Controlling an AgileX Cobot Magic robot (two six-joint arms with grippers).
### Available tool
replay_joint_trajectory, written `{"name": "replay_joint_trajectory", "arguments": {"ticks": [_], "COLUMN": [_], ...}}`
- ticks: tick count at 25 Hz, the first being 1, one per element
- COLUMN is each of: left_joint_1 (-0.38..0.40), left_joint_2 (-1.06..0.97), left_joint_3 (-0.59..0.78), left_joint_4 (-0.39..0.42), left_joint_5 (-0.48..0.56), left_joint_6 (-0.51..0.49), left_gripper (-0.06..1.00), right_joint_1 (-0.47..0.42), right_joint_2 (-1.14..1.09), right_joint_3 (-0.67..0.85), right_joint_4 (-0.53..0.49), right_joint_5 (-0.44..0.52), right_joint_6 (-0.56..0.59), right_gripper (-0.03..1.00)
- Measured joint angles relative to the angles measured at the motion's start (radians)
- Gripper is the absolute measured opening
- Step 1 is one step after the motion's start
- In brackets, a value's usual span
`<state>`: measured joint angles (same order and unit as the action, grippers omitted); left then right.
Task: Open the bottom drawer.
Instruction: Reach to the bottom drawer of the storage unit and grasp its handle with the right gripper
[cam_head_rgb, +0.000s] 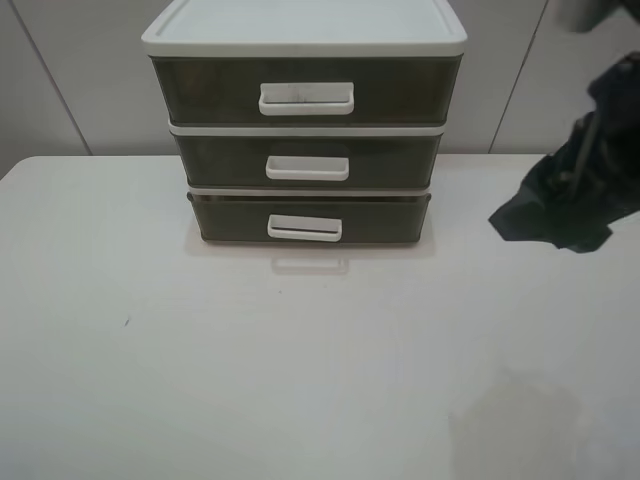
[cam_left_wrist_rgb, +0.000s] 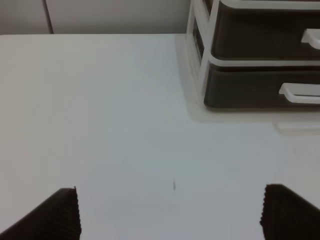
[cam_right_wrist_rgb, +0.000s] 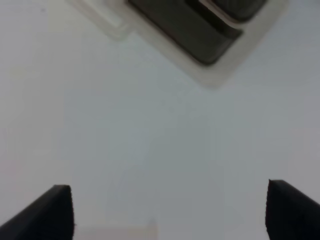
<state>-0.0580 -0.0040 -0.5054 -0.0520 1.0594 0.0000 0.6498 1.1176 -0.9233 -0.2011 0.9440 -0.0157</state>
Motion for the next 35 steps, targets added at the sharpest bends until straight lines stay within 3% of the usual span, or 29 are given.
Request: {"name": "replay_joint_trajectory", "arguments": {"ticks": [3, 8, 23, 31, 35], "left_joint_1": [0.0, 0.0, 0.0, 0.0, 0.0], "left_joint_2": [0.0, 0.0, 0.0, 0.0, 0.0], "left_joint_3": [0.0, 0.0, 0.0, 0.0, 0.0], "left_joint_4": [0.0, 0.0, 0.0, 0.0, 0.0], "left_joint_5": [0.0, 0.0, 0.0, 0.0, 0.0], "left_joint_6": [0.0, 0.0, 0.0, 0.0, 0.0], "left_gripper": [0.74, 0.74, 0.74, 0.74, 0.74], "right_joint_1": [0.055, 0.066, 0.176, 0.195, 0.187], "right_joint_2": [0.124, 0.284, 0.626, 0.722, 0.727], "right_joint_3": [-0.002, -0.002, 0.016, 0.055, 0.056], "right_joint_4": [0.002, -0.016, -0.398, -0.641, -0.688], "right_joint_5": [-0.074, -0.214, -0.638, -0.73, -0.758], "right_joint_6": [0.0, 0.0, -0.032, 0.11, 0.113], "right_gripper": [0.76, 0.76, 0.76, 0.76, 0.76]}}
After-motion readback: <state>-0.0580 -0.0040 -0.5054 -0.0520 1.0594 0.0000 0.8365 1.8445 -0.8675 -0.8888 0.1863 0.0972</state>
